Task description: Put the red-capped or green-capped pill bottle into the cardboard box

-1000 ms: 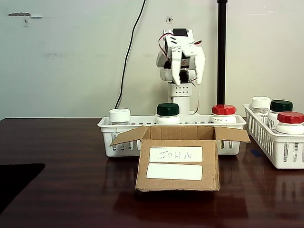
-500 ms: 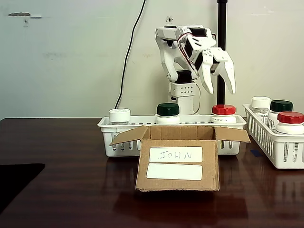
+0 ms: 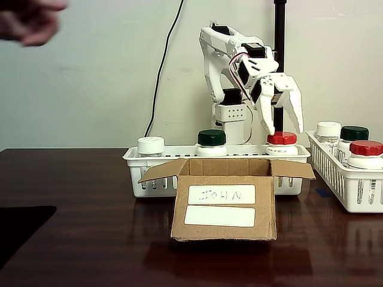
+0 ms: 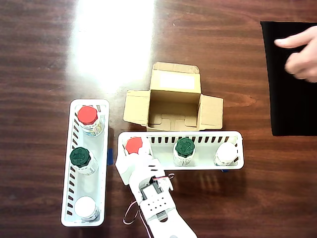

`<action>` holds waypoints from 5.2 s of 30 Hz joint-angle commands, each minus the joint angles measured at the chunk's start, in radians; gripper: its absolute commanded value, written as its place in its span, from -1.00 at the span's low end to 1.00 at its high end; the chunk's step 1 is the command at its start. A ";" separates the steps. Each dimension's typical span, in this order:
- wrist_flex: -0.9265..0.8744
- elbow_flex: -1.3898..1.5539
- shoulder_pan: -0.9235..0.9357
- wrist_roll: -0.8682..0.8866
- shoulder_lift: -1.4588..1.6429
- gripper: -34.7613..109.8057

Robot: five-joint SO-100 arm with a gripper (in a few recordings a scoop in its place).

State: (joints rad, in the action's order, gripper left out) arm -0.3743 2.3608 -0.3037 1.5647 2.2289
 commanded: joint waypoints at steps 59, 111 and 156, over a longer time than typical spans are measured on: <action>0.368 0.298 0.112 0.094 0.040 0.21; -0.595 -0.801 0.140 0.003 -0.097 -0.51; 0.005 -0.624 0.331 0.169 -0.568 0.00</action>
State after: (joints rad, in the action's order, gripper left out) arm -0.4080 1.7487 0.0245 1.7227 1.6076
